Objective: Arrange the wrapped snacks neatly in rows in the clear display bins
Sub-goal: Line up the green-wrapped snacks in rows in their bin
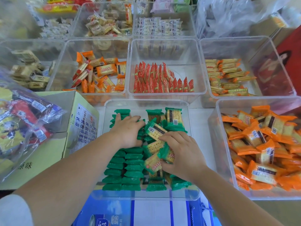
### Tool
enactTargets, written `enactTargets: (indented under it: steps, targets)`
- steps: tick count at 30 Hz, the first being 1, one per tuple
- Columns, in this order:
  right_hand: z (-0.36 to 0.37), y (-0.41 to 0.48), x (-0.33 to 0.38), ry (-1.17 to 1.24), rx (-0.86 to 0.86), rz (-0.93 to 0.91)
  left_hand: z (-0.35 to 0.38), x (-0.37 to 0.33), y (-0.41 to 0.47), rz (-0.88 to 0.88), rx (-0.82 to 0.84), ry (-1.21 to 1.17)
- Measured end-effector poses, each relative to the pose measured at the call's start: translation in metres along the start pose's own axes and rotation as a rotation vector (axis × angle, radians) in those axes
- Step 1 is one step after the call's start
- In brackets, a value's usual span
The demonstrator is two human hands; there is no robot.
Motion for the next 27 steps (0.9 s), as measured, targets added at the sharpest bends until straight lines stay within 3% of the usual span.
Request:
enactTargets:
  steps: [5, 11, 17, 23, 27]
  targets:
    - [-0.001, 0.0, -0.001, 0.0, -0.002, 0.009, 0.0, -0.006, -0.006, 0.019, 0.018, 0.068]
    - [0.001, 0.0, 0.0, -0.005, 0.015, 0.039, -0.007, -0.003, -0.005, -0.023, 0.036, -0.011]
    - [-0.011, -0.006, 0.008, -0.127, -0.077, 0.068, -0.011, 0.001, -0.004, 0.005, 0.07, 0.071]
    - [-0.012, -0.006, 0.006, -0.014, -0.009, 0.058, -0.008, -0.001, -0.023, 0.016, -0.099, 0.039]
    - [-0.04, -0.005, 0.007, 0.159, -0.127, 0.073, 0.005, 0.003, -0.039, 0.019, -0.175, 0.07]
Point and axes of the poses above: each hand's wrist, its own y-axis towards the middle knuckle, its own z-axis out of the palm, x = y × z, the point moved 10 cm from there along y, towards the middle knuckle, and after that the axes turned 9 degrees about x, right-handed, at the moved point
